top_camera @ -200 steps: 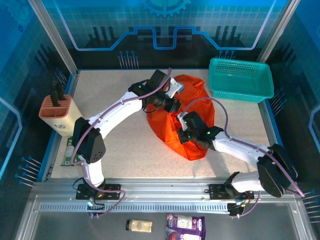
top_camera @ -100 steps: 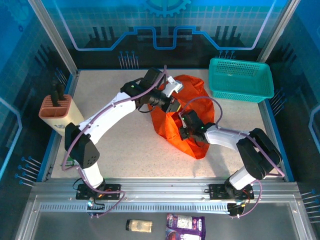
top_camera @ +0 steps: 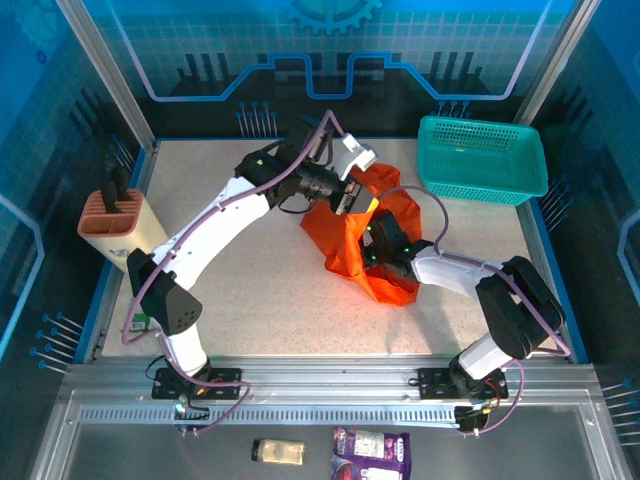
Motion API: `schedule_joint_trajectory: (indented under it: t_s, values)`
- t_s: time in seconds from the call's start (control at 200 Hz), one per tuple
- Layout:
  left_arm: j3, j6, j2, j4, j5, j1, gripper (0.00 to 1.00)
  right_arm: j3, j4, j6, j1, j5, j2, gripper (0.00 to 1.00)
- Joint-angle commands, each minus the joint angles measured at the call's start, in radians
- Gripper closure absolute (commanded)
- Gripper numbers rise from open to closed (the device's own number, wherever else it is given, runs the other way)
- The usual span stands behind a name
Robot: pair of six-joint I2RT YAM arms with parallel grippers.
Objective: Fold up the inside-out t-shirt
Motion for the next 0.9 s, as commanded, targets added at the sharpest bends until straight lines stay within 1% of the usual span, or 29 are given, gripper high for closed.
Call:
schedule_joint_trajectory:
  t_s: [0.0,0.09,0.215,0.3,0.405,0.5,0.625,0.685,0.715,0.896]
  values:
    - [0.07,-0.011,0.043,-0.036,0.057,-0.026,1.0,0.02,0.142,0.042,0.023,-0.135,-0.03,0.78]
    - [0.101,-0.014,0.063,-0.052,0.043,-0.037,1.0,0.027,0.193,0.07,0.039,-0.164,-0.025,0.72]
    - [0.129,-0.022,0.074,-0.06,0.042,-0.049,1.0,0.045,0.24,0.124,0.046,-0.149,0.014,0.59]
    - [0.143,-0.022,0.068,-0.063,0.053,-0.059,1.0,0.064,0.241,0.145,0.048,-0.102,0.058,0.53]
    - [0.148,-0.025,0.045,-0.065,0.068,-0.066,1.0,0.135,0.217,0.158,0.048,0.0,0.123,0.45]
    - [0.143,-0.034,0.01,-0.065,0.07,-0.069,1.0,0.176,0.21,0.15,0.047,0.083,0.176,0.32]
    - [0.131,-0.052,-0.045,-0.042,0.08,-0.071,1.0,0.266,0.137,0.115,0.044,0.167,0.253,0.19]
    - [0.124,-0.064,-0.069,-0.024,0.091,-0.07,1.0,0.318,0.086,0.111,0.038,0.186,0.296,0.14]
    - [0.122,-0.07,-0.078,-0.016,0.096,-0.071,1.0,0.356,0.044,0.112,0.031,0.192,0.328,0.09]
    - [0.112,-0.088,-0.126,0.015,0.128,-0.07,1.0,0.515,-0.179,0.129,0.008,0.194,0.46,0.07]
